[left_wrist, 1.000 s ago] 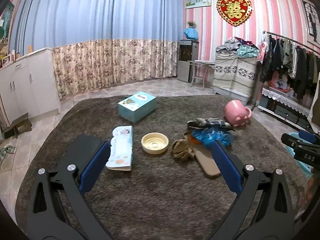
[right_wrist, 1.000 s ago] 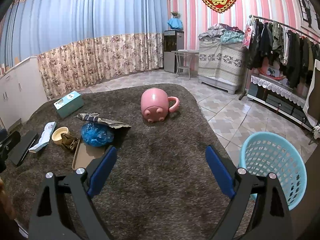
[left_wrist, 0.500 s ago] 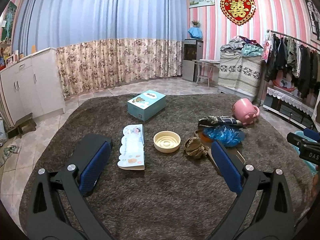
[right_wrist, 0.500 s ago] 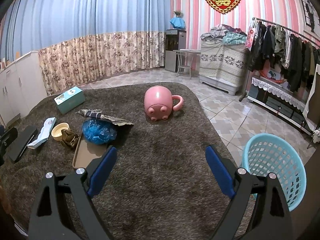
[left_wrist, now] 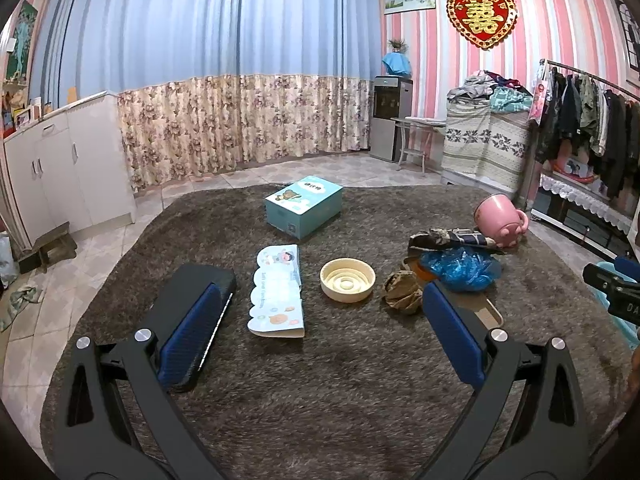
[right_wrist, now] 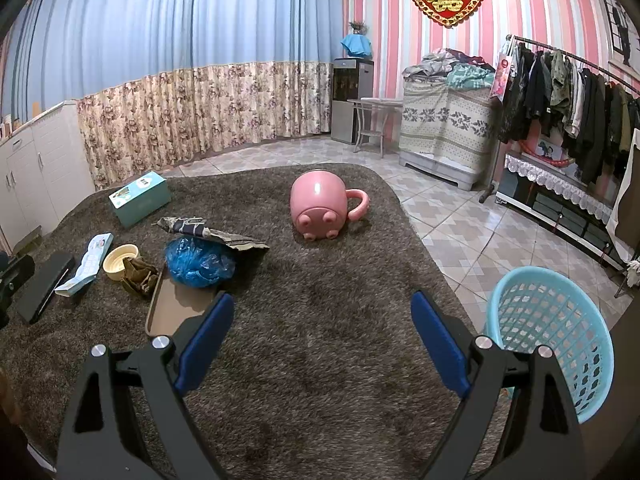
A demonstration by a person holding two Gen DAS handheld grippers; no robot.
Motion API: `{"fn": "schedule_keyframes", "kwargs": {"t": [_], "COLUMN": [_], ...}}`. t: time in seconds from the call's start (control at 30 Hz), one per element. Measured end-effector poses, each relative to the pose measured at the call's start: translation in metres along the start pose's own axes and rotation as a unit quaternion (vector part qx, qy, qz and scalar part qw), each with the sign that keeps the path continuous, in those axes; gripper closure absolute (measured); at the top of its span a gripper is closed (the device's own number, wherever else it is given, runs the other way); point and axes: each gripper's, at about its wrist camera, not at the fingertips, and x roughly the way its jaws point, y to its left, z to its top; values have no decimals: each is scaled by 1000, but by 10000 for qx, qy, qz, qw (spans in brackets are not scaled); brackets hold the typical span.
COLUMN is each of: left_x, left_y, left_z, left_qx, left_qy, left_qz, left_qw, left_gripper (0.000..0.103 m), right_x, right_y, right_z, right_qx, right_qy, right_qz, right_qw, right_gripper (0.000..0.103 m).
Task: Collect trash
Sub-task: 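Grasp the white printed wipes package with the left gripper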
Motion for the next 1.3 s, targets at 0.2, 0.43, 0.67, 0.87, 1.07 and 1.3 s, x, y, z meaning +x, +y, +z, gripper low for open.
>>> {"fn": "schedule_keyframes", "kwargs": {"t": [0.2,0.43,0.67,0.87,1.07,1.3], "left_x": [3,14,33,66,98,119], "left_y": [10,30,42,39,41,45], "left_z": [-1,-8,-12,-13,-16,-24], "left_qx": [-15,2,-23,-5,-70,-292], "left_qy": [17,206,463,825,1118,1548], "left_qz": [100,257,173,53,13,-249], "left_qw": [9999,9995,9988,9966,9937,9872], "left_gripper": [6,6,6,6,10,46], "right_x": [5,15,34,62,80,83], "right_y": [1,7,20,33,42,53], "right_z": [-3,-2,-1,17,21,17], "right_qx": [9,-52,-187,-251,-198,-372], "right_qy": [84,156,285,348,365,384], "right_qz": [-14,3,73,130,254,337], "right_qw": [10000,9999,9994,9990,9988,9980], "right_gripper": [14,14,14,14,14,14]}}
